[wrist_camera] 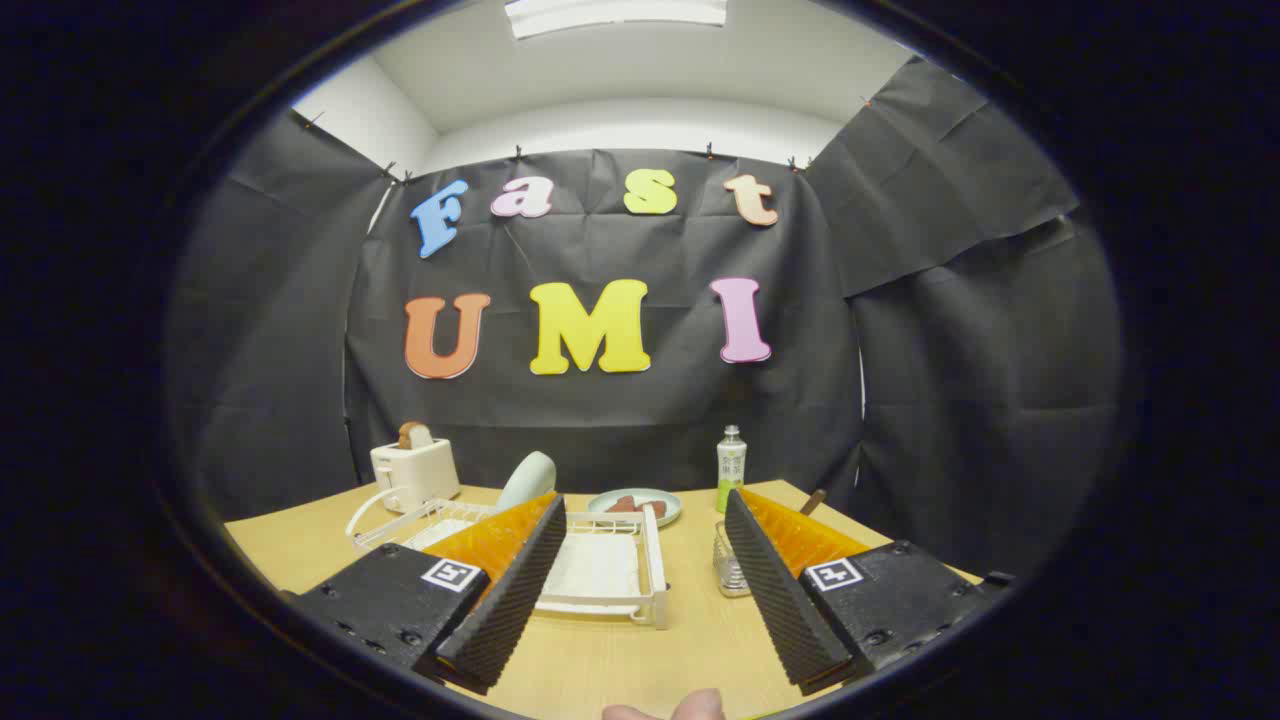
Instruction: Take the plate from the dish rack, then take the spoon from the basket and place it into the plate.
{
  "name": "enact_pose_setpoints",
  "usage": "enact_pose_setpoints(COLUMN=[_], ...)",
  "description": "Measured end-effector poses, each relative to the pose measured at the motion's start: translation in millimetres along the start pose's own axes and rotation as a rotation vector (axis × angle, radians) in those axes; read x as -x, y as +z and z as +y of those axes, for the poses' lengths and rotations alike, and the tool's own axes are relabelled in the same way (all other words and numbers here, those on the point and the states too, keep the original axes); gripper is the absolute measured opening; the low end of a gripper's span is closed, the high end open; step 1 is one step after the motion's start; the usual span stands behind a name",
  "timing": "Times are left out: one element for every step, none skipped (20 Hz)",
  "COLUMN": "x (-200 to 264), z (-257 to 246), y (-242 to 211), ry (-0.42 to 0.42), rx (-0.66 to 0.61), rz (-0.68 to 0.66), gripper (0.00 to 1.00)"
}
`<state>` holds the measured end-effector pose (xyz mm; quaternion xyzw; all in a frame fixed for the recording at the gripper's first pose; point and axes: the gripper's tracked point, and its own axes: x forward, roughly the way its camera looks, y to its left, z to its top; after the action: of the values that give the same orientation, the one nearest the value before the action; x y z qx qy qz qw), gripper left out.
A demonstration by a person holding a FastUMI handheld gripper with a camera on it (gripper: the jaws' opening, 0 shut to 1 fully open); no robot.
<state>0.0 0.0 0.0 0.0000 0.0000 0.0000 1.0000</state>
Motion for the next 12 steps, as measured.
enact_pose_setpoints(x=[0.7,1.1,1.5,2.6,3.4,3.7,3.5,2.8,2.1,2.0,2.2,2.4], z=[2.8,3.9,3.9,3.6,3.7,4.0,6.4,9.5,9.9,10.3,10.4,11.5], y=[0.2,1.4,2.6,5.8,7.6,9.2,8.4,7.9,4.9,5.8,5.6,7.5], ry=[0.009,0.014,0.016,0.014,0.011,0.007,0.011,0.018,0.019,0.018,0.016,0.016], rx=[0.000,-0.002,-0.001,-0.001,-0.002,-0.006,-0.012,-0.016,-0.015,-0.013,-0.012,-0.012], rz=[-0.003,-0.004,-0.008,-0.016,-0.025,-0.030,-0.033,-0.028,-0.022,-0.020,-0.021,-0.024], gripper=[1.00,1.00,1.00,1.00,1.00,1.00,1.00,1.00,1.00,1.00,1.00,1.00])
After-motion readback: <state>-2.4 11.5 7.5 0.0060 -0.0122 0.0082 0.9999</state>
